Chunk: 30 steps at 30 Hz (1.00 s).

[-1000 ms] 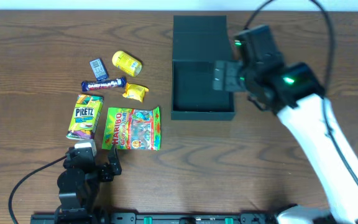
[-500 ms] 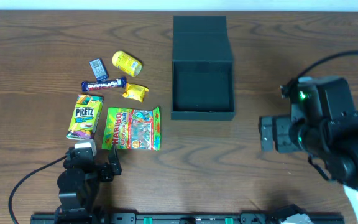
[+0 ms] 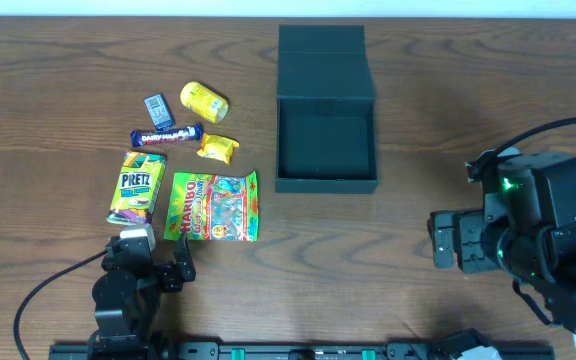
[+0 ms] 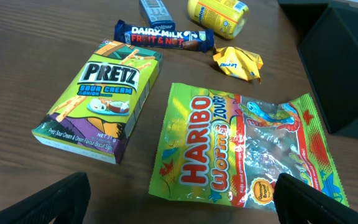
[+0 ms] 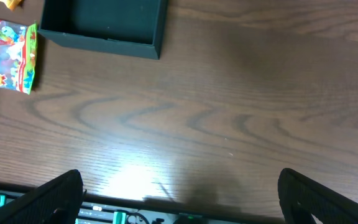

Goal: Pack container
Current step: 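Retract the right gripper to the right side of the table, then reach left gripper to the Haribo bag and grasp it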

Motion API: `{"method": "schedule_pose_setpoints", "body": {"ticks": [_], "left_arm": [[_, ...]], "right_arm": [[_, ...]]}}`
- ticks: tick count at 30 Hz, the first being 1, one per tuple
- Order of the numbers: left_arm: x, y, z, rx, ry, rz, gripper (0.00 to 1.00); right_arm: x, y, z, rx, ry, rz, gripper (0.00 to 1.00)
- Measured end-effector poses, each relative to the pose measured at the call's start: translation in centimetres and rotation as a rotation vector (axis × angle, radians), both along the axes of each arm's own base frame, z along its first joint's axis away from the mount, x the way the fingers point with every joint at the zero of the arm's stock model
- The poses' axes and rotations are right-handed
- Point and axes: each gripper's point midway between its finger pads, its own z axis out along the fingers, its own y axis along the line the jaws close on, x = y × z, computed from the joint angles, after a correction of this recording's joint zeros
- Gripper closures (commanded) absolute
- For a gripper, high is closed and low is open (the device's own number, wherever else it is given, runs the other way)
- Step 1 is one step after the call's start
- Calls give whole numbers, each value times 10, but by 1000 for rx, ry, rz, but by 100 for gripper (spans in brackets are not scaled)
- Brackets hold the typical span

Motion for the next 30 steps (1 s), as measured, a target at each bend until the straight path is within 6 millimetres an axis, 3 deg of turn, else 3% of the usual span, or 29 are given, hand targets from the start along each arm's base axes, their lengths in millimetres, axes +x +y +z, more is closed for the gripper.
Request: {"method": "schedule_pose_setpoints", "body": {"ticks": [4,9,13,21,27,30], "left_arm": [[0,-1,0,-11,-1,-1,5],[6,-34,22,-135,-86,-158,4],[3,-45,23,-180,-63,-212,4],[15,-44,77,-208,65,-187,4],[39,-33,86,-206,286,-113,4],[60,-32,87,-239,352,-85,5]], "right_arm": [[0,0,0,-1,1,0,1],[0,0,0,0,1,0,1],[0,0,0,-1,1,0,1],[0,0,0,0,1,0,1],[0,0,0,0,2,0,1],[0,0,0,1,2,1,1]]}}
